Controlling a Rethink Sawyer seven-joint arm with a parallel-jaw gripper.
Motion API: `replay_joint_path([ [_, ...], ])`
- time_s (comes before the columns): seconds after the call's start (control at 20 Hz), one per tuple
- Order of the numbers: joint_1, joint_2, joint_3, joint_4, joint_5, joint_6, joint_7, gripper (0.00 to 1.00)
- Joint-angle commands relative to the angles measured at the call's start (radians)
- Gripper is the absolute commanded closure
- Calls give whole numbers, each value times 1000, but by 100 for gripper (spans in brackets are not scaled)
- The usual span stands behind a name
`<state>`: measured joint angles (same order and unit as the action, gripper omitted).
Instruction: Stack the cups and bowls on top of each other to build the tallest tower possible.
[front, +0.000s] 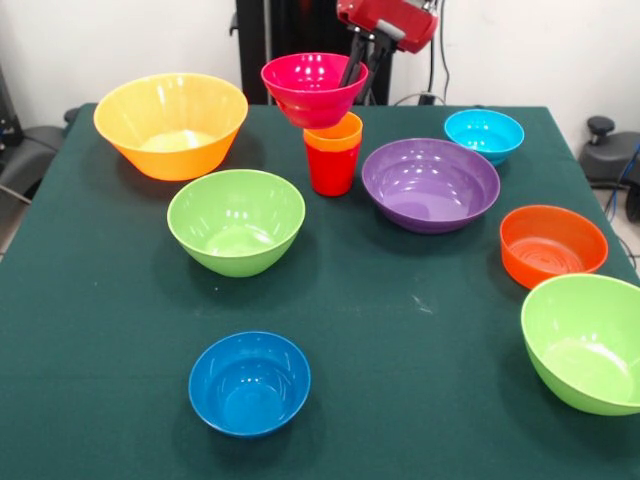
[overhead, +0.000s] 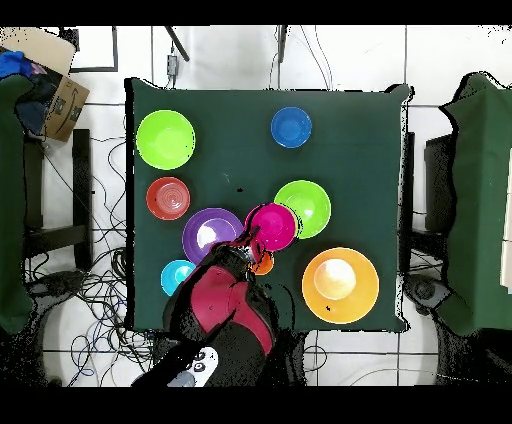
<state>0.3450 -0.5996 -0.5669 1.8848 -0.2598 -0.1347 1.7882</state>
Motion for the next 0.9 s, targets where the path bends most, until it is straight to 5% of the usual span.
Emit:
replay_joint_path([
  [0.05, 16, 35, 63, 44, 46, -48, 186, 100],
  [0.9, -17, 1, 122, 72, 27, -67, 206, 100],
])
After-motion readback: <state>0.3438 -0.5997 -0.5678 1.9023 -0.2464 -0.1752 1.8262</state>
